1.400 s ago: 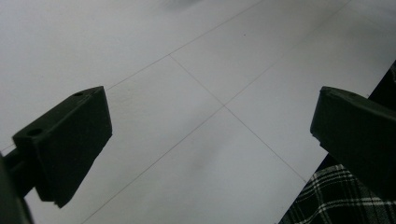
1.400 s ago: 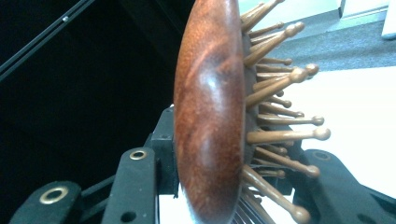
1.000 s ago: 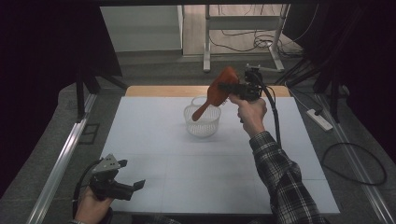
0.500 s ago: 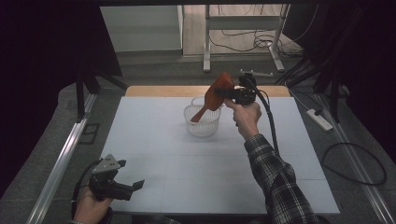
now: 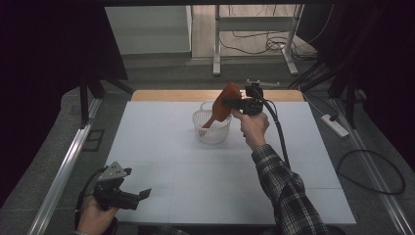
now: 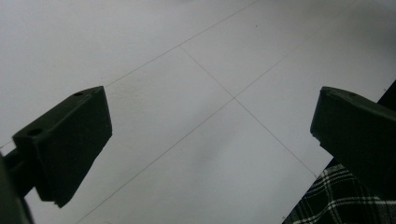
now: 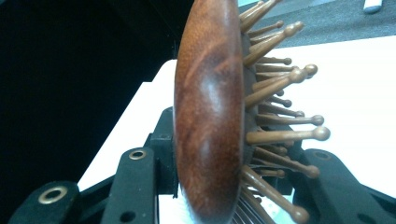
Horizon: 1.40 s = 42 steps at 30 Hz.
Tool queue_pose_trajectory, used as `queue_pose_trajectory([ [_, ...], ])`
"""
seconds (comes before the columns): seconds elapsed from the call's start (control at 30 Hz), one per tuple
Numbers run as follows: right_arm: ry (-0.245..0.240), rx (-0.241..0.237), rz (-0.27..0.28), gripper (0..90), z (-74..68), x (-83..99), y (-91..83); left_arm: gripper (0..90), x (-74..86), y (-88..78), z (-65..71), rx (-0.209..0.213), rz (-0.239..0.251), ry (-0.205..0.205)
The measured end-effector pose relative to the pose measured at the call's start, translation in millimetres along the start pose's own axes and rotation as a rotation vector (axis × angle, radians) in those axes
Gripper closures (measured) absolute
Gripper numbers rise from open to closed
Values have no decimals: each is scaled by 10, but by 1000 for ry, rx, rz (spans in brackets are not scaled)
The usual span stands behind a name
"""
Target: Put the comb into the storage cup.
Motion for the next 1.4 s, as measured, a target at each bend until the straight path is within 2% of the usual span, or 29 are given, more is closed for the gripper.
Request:
queue_pose_trajectory([
  [0.37,-2,21,-13,561,52,103,35,0,-4,6,9,-4,-8,11],
  [0.7,26,19,1,547,128,161,28,1,-7,14,11,-3,-14,13],
  [0.93,69,9,27,504,232,236,8,2,-11,21,19,-4,-23,19],
  [1.07,40,37,25,456,217,242,1,4,-14,26,19,-4,-26,20],
  [1.2,29,46,17,433,216,244,-3,4,-13,24,20,-6,-26,20],
  [1.3,-4,67,3,397,208,249,-5,4,-12,23,19,-6,-26,20],
  [1.4,-16,72,4,372,201,250,-5,4,-12,23,19,-6,-26,21],
])
Point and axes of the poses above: each handheld gripper's, and its own axes: y roughly forward along the jaws, x roughly out of its underside, z roughly to its right, the point moved 1 cm from there along y, roughly forward along the jaws, and after that the axes turned 10 degrees about -x, right-handed, at the moved point
